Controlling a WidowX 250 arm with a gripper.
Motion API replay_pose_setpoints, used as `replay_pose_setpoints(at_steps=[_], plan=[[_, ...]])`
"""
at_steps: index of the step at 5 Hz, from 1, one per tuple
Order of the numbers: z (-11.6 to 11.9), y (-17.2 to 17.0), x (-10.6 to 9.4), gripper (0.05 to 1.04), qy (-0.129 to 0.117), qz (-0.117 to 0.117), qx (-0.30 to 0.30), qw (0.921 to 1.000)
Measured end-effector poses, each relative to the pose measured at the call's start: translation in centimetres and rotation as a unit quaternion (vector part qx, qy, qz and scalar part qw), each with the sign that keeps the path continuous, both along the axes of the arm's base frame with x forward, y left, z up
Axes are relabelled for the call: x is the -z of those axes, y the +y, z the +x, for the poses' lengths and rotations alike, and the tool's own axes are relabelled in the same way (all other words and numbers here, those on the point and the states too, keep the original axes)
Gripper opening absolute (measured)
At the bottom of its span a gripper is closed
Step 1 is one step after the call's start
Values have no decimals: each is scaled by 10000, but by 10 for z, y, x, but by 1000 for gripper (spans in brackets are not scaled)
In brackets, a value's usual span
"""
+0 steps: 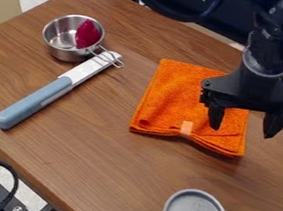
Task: Move the silverpot into the bottom of the table.
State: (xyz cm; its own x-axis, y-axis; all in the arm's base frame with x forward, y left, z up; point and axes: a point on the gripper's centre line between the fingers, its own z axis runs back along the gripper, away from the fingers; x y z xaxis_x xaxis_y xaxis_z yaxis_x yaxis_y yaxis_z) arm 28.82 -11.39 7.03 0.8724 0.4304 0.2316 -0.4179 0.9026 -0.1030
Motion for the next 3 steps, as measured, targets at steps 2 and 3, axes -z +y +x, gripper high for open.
replay_pose_setpoints(at_steps=[2, 3], plan=[[-1, 20, 13, 1001, 135, 302, -48, 9994], [-1, 47, -4, 1001, -128, 323, -225, 9991]])
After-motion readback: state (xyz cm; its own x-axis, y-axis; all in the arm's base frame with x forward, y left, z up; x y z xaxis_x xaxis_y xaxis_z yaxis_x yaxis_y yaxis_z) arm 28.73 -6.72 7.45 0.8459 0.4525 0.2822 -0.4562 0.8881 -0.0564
